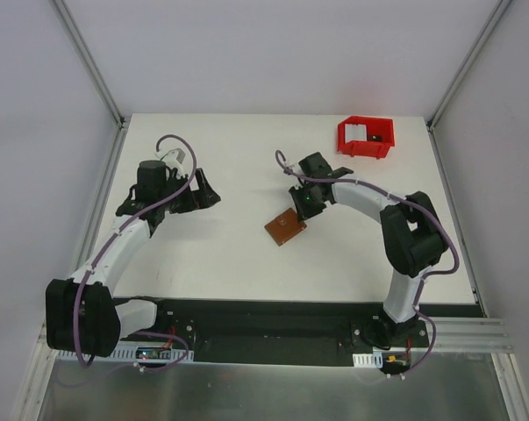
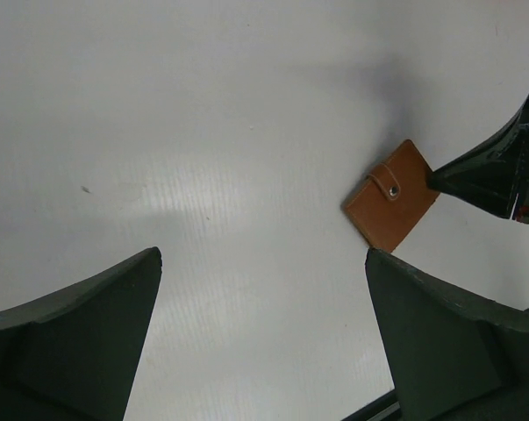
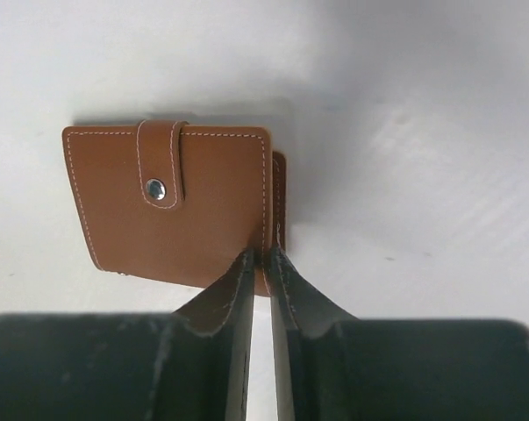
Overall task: Put the credit cards into the card holder
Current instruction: Move the card holder to the center of the board.
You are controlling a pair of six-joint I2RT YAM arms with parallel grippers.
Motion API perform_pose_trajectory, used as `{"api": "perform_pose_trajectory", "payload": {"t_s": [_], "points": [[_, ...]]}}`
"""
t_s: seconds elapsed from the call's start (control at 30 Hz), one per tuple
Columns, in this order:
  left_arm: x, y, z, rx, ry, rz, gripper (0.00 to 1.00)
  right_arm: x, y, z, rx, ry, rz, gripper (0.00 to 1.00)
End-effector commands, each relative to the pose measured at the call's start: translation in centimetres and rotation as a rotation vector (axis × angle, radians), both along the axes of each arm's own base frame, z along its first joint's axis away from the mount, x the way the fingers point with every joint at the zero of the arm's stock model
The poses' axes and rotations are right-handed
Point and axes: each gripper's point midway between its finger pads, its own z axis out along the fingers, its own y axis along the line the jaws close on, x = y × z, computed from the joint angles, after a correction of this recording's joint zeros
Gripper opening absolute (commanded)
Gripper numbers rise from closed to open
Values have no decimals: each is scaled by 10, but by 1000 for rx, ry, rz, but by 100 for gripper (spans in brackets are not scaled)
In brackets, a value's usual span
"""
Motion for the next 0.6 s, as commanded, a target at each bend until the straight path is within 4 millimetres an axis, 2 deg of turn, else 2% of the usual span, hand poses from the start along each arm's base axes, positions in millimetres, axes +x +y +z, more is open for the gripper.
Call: {"api": "perform_pose_trajectory", "payload": {"t_s": [0.0, 0.1, 0.23, 0.4, 0.57], "points": [[-4, -27, -5, -30, 5, -85, 99, -4, 44, 29, 100, -34, 74, 15], [-9, -44, -17, -25, 37, -131, 99, 0, 57, 35, 109, -42, 96, 21], [-17, -69, -29, -31, 65, -204, 99, 15, 52, 52, 96, -106, 70, 31], [-29, -97, -40, -52, 109, -288, 98, 48, 10, 88, 123, -187, -112, 38], [-39, -116, -46, -54, 118, -324, 98, 85, -49, 101, 137, -221, -321, 41]]}}
